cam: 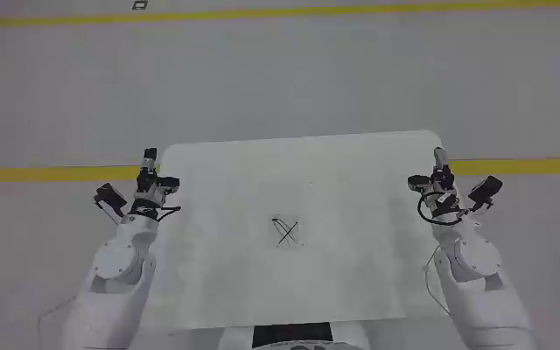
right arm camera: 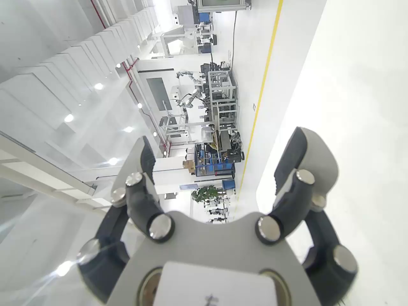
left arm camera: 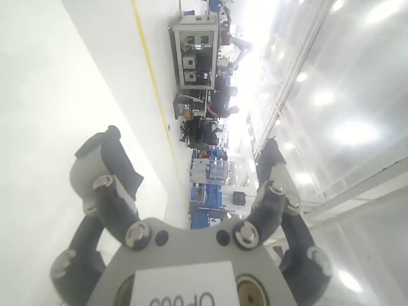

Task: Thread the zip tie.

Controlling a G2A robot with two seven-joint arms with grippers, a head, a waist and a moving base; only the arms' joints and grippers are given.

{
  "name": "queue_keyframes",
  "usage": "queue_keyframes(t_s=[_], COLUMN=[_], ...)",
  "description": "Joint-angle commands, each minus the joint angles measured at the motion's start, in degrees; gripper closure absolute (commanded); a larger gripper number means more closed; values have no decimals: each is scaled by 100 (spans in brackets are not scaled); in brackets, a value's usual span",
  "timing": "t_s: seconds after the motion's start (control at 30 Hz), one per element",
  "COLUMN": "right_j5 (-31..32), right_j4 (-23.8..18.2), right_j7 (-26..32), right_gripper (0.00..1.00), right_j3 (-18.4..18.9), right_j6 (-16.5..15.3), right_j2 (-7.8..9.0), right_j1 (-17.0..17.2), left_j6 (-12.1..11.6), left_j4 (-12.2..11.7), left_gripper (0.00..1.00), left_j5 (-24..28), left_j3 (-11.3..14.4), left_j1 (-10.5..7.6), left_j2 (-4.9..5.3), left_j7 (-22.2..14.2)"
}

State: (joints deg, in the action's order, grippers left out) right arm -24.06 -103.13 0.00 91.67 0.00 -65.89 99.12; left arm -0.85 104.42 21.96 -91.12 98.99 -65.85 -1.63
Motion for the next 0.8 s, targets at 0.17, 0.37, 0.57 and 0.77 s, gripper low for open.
queue_keyframes(t_s=[0.17, 0.37, 0.57, 0.77], right_j5=[0, 0, 0, 0], right_j4=[0, 0, 0, 0], right_j7=[0, 0, 0, 0], right_gripper=[0, 0, 0, 0], right_j3=[0, 0, 0, 0], right_j6=[0, 0, 0, 0], right_j2=[0, 0, 0, 0], right_j1=[0, 0, 0, 0], left_j6=[-185, -214, -271, -291], left_j4=[454, 452, 579, 889], left_gripper=[0, 0, 0, 0], left_j5=[-242, -159, -173, -815], left_j3=[197, 194, 241, 342], left_j1=[201, 206, 188, 320], left_j2=[-7, -14, -9, 80], left_j7=[-448, -420, -593, -2014])
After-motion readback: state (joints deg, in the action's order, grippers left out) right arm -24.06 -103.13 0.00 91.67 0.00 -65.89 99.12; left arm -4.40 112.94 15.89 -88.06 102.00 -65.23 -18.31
